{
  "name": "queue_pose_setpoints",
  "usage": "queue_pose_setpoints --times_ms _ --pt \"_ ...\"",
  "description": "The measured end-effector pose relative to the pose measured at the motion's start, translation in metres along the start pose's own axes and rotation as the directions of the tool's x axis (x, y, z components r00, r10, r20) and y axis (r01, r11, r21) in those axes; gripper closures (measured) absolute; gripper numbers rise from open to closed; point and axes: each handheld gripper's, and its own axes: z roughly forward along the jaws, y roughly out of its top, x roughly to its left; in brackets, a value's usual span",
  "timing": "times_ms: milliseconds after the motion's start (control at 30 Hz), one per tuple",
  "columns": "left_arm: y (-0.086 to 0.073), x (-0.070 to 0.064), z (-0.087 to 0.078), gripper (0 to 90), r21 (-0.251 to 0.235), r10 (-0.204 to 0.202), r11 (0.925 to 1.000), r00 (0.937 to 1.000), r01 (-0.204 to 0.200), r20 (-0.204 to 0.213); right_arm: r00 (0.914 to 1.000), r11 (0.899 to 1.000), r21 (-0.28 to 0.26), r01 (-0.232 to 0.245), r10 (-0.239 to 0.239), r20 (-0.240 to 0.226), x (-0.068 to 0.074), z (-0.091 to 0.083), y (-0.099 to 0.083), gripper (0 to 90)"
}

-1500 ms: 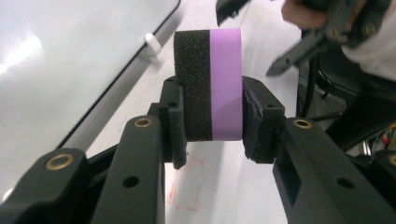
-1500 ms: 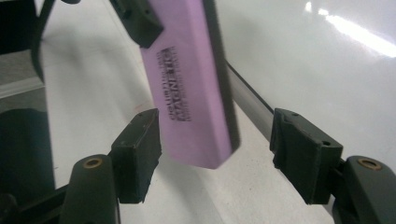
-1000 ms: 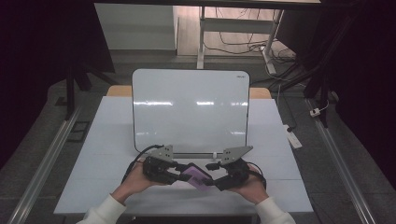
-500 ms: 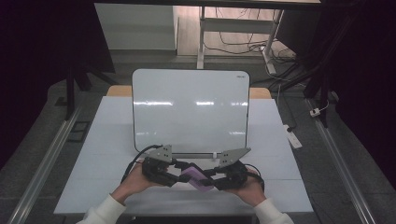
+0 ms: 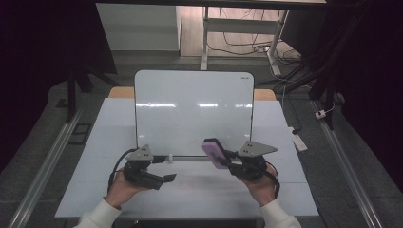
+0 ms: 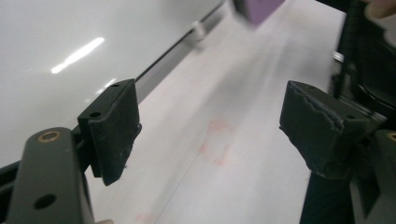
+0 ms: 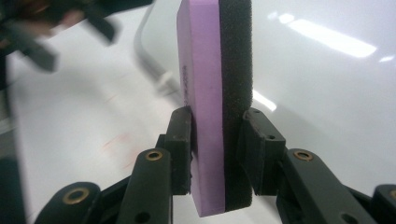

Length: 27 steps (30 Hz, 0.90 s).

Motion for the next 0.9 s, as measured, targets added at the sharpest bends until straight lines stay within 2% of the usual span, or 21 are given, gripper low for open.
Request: queue_pose_setpoints --times_ms 33,67,100,133,167,200,233,267,300,333,367,400,433,467,567,633,733,767,800,900 --pt "0.0 0.0 0.0 21.0 0.0 0.0 1.0 1.0 0.0 0.0 1.0 1.0 0.0 0.0 0.0 0.0 0.0 0.0 0.0 65.0" --pt "-0.009 0.002 -0.008 21.0 -0.001 -0.02 0.9998 0.9994 0.02 -0.027 0.9968 1.0 -0.025 0.008 -0.006 0.08 -0.005 -0.006 0.006 65.0" --pt "-0.009 0.002 -0.008 21.0 -0.001 -0.02 0.9998 0.9994 0.02 -0.027 0.9947 1.0 -0.027 0.009 -0.007 0.103 -0.007 -0.008 0.007 65.0" --pt "-0.019 0.004 -0.017 20.9 -0.003 -0.043 0.9991 0.9978 0.043 -0.051 0.9921 0.999 -0.032 0.004 0.0 0.125 -0.01 -0.009 0.01 65.1" --pt "-0.019 0.004 -0.017 20.8 -0.003 -0.043 0.9991 0.9978 0.043 -0.051 0.989 0.999 -0.037 -0.005 0.011 0.147 -0.013 -0.01 0.012 65.1" --pt "-0.028 0.005 -0.025 20.6 -0.008 -0.065 0.9979 0.9951 0.065 -0.074 0.9858 0.999 -0.042 -0.014 0.021 0.166 -0.017 -0.011 0.015 65.1" --pt "-0.028 0.005 -0.025 20.6 -0.008 -0.065 0.9979 0.9951 0.065 -0.074 0.9858 0.999 -0.042 -0.014 0.021 0.166 -0.017 -0.011 0.015 65.1" --pt "-0.036 0.007 -0.032 20.6 -0.012 -0.08 0.9968 0.9925 0.079 -0.093 0.975 0.999 -0.043 -0.022 0.031 0.22 -0.024 -0.012 0.02 65.2" --pt "-0.036 0.007 -0.032 20.6 -0.012 -0.08 0.9968 0.9925 0.079 -0.093 0.975 0.999 -0.043 -0.022 0.031 0.22 -0.024 -0.012 0.02 65.2" --pt "-0.045 0.008 -0.039 20.6 -0.011 -0.086 0.9963 0.9896 0.085 -0.115 0.96 0.998 -0.051 -0.036 0.049 0.276 -0.031 -0.013 0.027 65.2" --pt "-0.045 0.008 -0.039 20.5 -0.011 -0.086 0.9963 0.9896 0.085 -0.115 0.9514 0.997 -0.062 -0.039 0.056 0.303 -0.034 -0.014 0.031 65.1" --pt "-0.054 0.009 -0.046 20.5 -0.011 -0.097 0.9953 0.985 0.097 -0.143 0.9414 0.997 -0.069 -0.036 0.057 0.332 -0.037 -0.015 0.035 65.1" --pt "-0.054 0.009 -0.046 20.5 -0.011 -0.097 0.9953 0.985 0.097 -0.143 0.9414 0.997 -0.069 -0.036 0.057 0.332 -0.037 -0.015 0.035 65.1" --pt "-0.062 0.011 -0.051 20.5 -0.013 -0.11 0.994 0.9804 0.109 -0.163 0.9171 0.997 -0.071 -0.026 0.052 0.395 -0.044 -0.016 0.043 65.1" --pt "-0.068 0.013 -0.054 20.5 -0.014 -0.123 0.9923 0.9775 0.123 -0.171 0.8838 0.996 -0.084 -0.036 0.07 0.463 -0.054 -0.017 0.053 65.1" --pt "-0.073 0.015 -0.056 20.5 -0.014 -0.134 0.991 0.975 0.133 -0.177 0.8667 0.995 -0.086 -0.047 0.083 0.492 -0.06 -0.016 0.06 65.0" --pt "-0.077 0.018 -0.058 20.5 -0.014 -0.146 0.9892 0.9722 0.146 -0.183 0.8465 0.995 -0.083 -0.062 0.096 0.524 -0.068 -0.011 0.069 65.0" --pt "-0.077 0.018 -0.058 20.5 -0.014 -0.146 0.9892 0.9722 0.146 -0.183 0.8465 0.995 -0.083 -0.062 0.096 0.524 -0.068 -0.011 0.069 65.0" --pt "-0.078 0.019 -0.059 20.5 -0.017 -0.149 0.9888 0.9713 0.148 -0.186 0.8262 0.996 -0.065 -0.059 0.085 0.557 -0.071 -0.007 0.076 64.9" --pt "-0.079 0.02 -0.06 20.5 -0.018 -0.148 0.989 0.9712 0.147 -0.187 0.8058 0.997 -0.05 -0.064 0.081 0.587 -0.078 -0.001 0.086 64.8"
